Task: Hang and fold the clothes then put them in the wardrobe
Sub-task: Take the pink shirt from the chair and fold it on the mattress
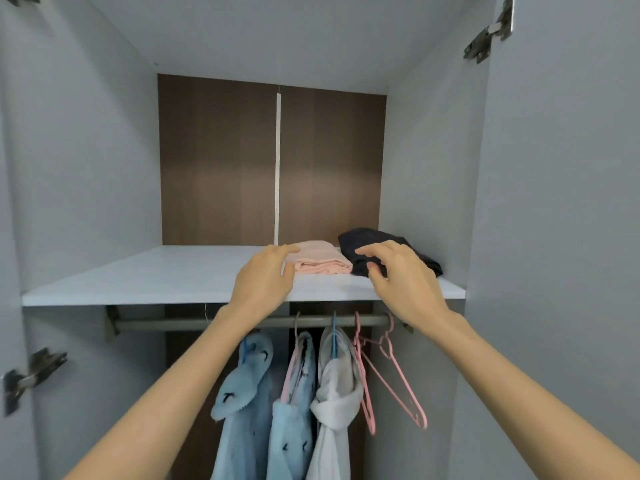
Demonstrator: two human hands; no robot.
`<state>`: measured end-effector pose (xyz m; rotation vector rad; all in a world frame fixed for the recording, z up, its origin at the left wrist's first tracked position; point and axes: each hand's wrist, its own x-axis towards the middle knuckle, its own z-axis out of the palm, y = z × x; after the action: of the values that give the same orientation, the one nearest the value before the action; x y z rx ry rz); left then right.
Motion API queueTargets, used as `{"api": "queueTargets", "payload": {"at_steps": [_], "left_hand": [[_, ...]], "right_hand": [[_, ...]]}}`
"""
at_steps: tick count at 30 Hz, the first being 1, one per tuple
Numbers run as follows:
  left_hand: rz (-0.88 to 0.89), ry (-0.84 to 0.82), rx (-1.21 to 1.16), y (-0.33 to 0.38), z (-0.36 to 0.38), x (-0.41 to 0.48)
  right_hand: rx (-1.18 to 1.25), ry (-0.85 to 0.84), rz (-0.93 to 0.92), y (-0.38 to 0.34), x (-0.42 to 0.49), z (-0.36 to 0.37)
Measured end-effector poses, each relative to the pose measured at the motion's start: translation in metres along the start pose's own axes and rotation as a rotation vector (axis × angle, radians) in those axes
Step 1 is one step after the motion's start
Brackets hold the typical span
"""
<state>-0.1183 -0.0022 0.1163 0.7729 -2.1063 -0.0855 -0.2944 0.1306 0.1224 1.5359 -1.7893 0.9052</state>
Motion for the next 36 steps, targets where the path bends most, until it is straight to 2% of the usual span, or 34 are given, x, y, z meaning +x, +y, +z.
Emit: {"api": "queueTargets", "payload": {"at_steps": [9, 18, 28, 36], "left_hand": [[0.007, -0.008, 0.102, 0.049, -0.021, -0.114], [0.035, -0.096, 0.105, 0.069, -0.049, -0.211], [0.202, -0.300, 0.079, 0.099, -0.063, -0.319], [0.327, -0.478, -0.050, 0.174, -0.042, -0.407]], "right_hand": [[0.006, -0.128, -0.061, -0.031, -0.099, -0.031], [-0.057, -0.238, -0.005, -0.061, -0.196, -0.068], [-0.189, -0.359, 0.240, -0.118, -0.325, -0.137], [-0.350, -0.416, 0.458, -0.127, -0.452, -0.230]]}}
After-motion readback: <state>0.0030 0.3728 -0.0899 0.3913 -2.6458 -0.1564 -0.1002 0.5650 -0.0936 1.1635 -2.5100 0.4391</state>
